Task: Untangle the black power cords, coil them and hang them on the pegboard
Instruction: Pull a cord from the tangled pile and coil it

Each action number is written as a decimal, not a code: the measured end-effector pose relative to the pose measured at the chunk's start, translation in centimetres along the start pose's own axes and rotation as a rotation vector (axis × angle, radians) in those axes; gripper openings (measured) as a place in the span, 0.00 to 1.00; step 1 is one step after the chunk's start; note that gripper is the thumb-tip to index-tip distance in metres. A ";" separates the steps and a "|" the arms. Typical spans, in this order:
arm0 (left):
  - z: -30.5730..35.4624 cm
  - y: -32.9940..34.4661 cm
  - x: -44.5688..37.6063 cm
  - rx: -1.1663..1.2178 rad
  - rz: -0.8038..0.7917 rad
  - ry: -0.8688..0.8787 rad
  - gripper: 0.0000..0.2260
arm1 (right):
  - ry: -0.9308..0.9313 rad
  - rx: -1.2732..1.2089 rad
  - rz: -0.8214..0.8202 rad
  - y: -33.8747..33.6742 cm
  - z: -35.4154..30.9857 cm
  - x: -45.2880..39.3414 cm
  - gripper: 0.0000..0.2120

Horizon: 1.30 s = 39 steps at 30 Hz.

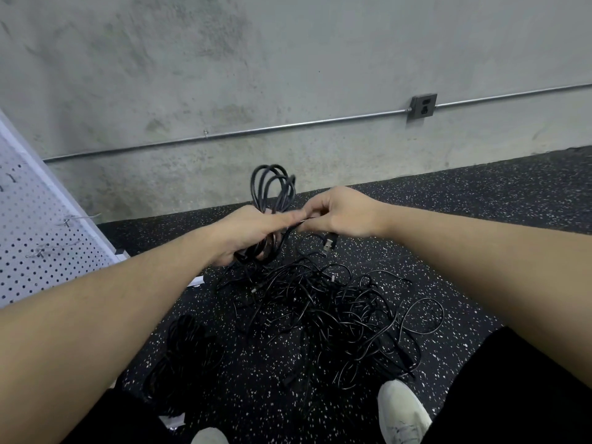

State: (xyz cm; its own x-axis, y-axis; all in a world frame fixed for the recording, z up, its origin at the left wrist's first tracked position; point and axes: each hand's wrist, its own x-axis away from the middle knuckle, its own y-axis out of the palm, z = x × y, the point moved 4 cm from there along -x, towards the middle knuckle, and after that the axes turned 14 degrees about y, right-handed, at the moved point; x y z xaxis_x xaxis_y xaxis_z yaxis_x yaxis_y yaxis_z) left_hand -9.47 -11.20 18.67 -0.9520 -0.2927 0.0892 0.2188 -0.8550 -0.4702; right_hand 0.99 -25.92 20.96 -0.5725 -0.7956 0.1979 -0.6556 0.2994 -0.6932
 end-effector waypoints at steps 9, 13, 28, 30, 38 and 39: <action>-1.4 1.2 -0.6 -0.222 -0.116 0.000 0.20 | -0.101 0.197 0.066 -0.5 -0.8 0.4 0.12; -2.0 0.6 -0.2 -0.122 -0.091 -0.083 0.10 | -0.056 0.303 -0.059 -1.0 0.2 0.6 0.16; -1.8 1.6 1.6 -0.066 -0.358 0.013 0.20 | 0.353 -0.211 0.347 -3.9 4.3 -0.3 0.18; -1.8 1.7 1.6 -0.038 -0.357 -0.003 0.22 | 0.286 -0.354 0.284 -4.0 3.9 0.1 0.19; -1.6 1.4 1.4 0.198 -0.278 -0.016 0.15 | 0.139 -0.115 -0.085 -1.1 2.3 0.7 0.12; -1.5 1.3 1.5 0.221 -0.284 -0.020 0.15 | 0.153 -0.130 -0.038 -1.5 2.5 0.6 0.11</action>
State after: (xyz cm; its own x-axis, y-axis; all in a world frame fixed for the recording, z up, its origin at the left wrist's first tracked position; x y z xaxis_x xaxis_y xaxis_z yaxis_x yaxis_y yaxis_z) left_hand -10.89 -12.12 16.83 -0.9776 -0.0370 0.2073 -0.0105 -0.9747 -0.2235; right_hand 2.84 -28.19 20.39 -0.6078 -0.7212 0.3323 -0.7305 0.3436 -0.5902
